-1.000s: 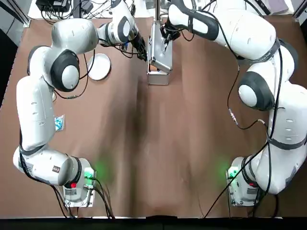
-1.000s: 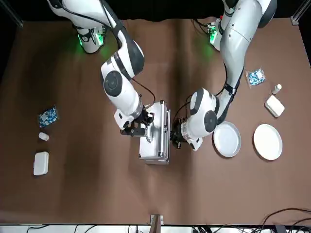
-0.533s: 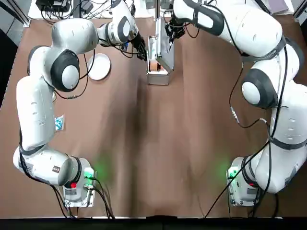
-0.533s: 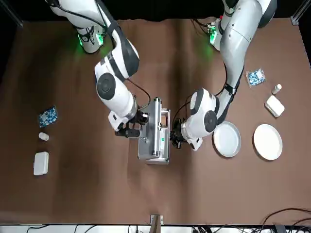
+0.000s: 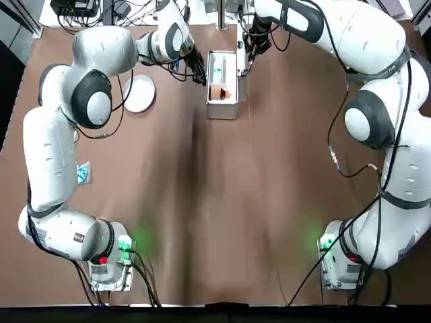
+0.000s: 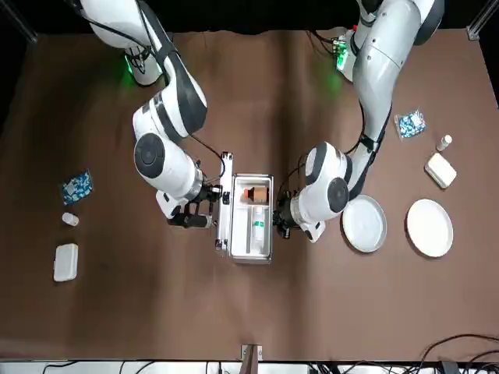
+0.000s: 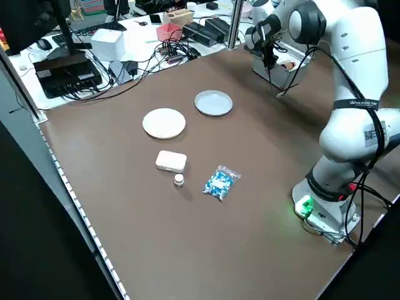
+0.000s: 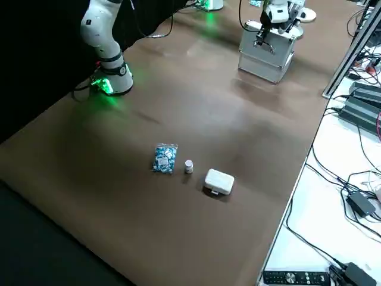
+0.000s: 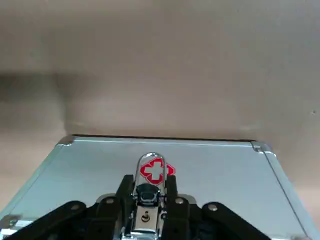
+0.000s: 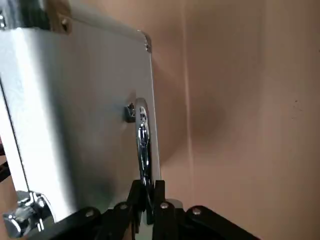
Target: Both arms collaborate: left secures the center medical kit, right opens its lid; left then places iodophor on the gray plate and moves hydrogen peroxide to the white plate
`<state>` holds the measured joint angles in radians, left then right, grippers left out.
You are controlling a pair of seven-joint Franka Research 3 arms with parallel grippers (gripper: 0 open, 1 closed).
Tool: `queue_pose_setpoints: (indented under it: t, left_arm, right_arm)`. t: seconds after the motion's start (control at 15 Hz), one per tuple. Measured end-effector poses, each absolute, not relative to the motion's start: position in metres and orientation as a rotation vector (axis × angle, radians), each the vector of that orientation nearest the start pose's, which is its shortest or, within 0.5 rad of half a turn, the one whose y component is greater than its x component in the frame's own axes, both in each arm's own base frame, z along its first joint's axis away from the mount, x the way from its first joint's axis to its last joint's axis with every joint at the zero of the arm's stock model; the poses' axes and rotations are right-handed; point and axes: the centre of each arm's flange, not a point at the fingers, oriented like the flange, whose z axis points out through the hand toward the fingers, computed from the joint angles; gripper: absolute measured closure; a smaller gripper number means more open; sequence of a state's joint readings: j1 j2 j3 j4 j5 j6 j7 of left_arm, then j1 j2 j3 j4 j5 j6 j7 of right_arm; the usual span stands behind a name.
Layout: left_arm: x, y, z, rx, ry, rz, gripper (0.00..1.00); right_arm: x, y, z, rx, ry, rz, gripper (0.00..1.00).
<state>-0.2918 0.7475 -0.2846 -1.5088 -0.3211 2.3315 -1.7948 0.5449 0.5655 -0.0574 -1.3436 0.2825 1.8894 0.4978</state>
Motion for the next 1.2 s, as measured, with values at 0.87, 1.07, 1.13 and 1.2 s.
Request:
queue_pose_setpoints:
  t: [0.87, 1.07, 1.13, 1.2]
  left_arm:
    - [0.623, -0.368, 0.247, -2.417, -2.286, 0.619, 0.70]
    - [0.623, -0.368, 0.247, -2.417, -2.286, 0.619, 0.70]
    - [0.623, -0.368, 0.247, -2.417, -2.286, 0.619, 0.70]
    - [0.623, -0.368, 0.247, -2.417, -2.285, 0.619, 0.70]
  right_arm:
    - [0.666, 0.282, 0.343, -2.967, 0.103, 0.113, 0.77]
    - [0.669, 0.276, 0.339, -2.969, 0.095, 0.114, 0.73]
    - [0.669, 0.277, 0.340, -2.969, 0.091, 0.114, 0.71]
    - [0.669, 0.278, 0.341, -2.968, 0.088, 0.113, 0.70]
